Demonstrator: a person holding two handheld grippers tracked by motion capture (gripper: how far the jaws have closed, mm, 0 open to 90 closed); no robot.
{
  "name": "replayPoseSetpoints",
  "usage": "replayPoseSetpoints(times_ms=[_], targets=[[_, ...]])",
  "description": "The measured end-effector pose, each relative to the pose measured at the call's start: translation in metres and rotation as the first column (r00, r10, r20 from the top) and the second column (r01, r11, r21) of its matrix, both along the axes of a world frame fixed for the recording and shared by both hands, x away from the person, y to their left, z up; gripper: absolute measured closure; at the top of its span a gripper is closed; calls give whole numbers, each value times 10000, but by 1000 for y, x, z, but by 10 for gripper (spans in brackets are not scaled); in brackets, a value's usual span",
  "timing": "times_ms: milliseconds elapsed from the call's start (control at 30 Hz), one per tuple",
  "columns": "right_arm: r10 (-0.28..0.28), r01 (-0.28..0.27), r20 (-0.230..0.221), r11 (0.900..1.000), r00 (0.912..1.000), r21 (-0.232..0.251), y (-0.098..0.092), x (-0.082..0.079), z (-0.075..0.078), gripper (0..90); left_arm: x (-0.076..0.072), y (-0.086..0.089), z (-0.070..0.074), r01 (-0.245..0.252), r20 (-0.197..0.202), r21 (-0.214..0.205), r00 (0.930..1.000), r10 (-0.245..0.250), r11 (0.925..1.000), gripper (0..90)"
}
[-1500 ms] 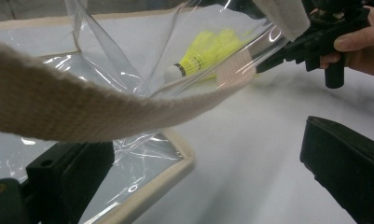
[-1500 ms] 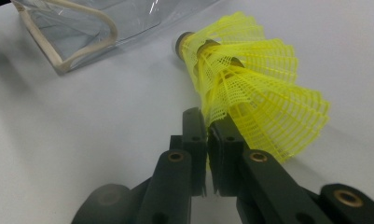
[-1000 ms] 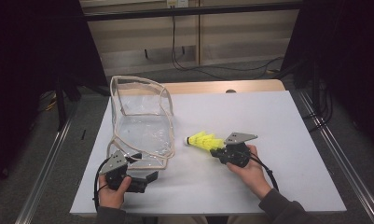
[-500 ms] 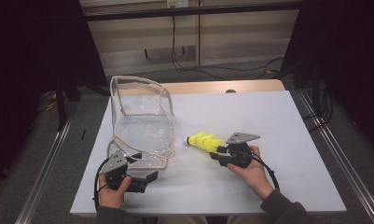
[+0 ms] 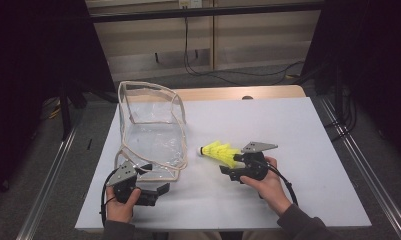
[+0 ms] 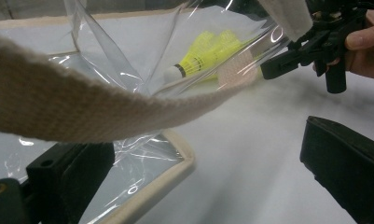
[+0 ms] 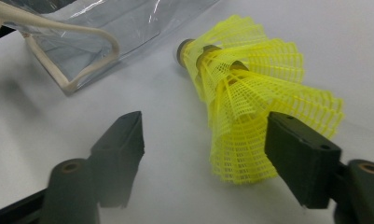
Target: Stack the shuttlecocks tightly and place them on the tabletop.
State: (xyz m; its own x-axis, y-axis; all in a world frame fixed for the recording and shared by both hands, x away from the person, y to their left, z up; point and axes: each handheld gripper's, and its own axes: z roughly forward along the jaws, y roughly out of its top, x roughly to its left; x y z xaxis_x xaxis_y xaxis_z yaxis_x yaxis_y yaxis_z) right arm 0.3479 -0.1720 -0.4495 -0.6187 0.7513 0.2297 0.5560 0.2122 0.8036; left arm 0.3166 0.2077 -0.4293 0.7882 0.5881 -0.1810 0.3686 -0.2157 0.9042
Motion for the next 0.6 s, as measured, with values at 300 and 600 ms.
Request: replayPoseSetpoints(times_ms=[300, 600], targets=[[-75, 75, 61, 10000, 10000, 13, 2, 2, -1, 202, 0, 0, -1, -15, -6, 2, 10000, 15, 10000, 29], [-21, 22, 36, 9999, 10000, -115, 10, 8, -3, 206, -2, 4, -2, -123, -40, -2, 9999, 123, 9999, 29]])
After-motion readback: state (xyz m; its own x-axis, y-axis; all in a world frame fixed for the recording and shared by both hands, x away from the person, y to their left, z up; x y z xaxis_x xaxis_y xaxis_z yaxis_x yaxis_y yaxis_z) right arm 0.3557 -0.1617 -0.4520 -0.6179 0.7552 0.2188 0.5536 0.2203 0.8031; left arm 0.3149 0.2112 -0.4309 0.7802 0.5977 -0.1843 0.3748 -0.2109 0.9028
